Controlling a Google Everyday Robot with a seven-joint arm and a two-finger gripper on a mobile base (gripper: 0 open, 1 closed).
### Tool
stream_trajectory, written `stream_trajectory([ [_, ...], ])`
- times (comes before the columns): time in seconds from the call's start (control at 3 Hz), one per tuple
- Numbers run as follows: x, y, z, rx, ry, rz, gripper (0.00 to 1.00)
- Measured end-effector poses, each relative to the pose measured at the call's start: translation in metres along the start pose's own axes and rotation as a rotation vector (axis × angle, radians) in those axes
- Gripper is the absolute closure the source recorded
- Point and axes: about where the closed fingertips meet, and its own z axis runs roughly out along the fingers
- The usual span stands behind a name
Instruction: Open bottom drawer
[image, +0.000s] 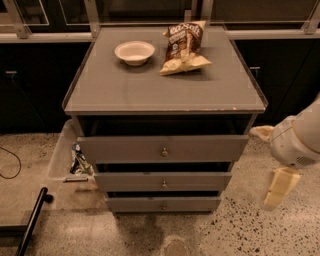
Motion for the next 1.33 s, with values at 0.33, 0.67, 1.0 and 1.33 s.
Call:
stream_trajectory([
  [0.33,0.019,0.012,0.064,-0.083,-0.019,0.025,0.00],
  [0.67,0.032,0.020,0.119,-0.110,-0.029,-0.010,0.00],
  [1.0,0.049,0.028,0.164,-0.088,-0.045,-0.077,0.00],
  [1.33,0.065,0.028,0.203,-0.044,-0.078,-0.137,0.00],
])
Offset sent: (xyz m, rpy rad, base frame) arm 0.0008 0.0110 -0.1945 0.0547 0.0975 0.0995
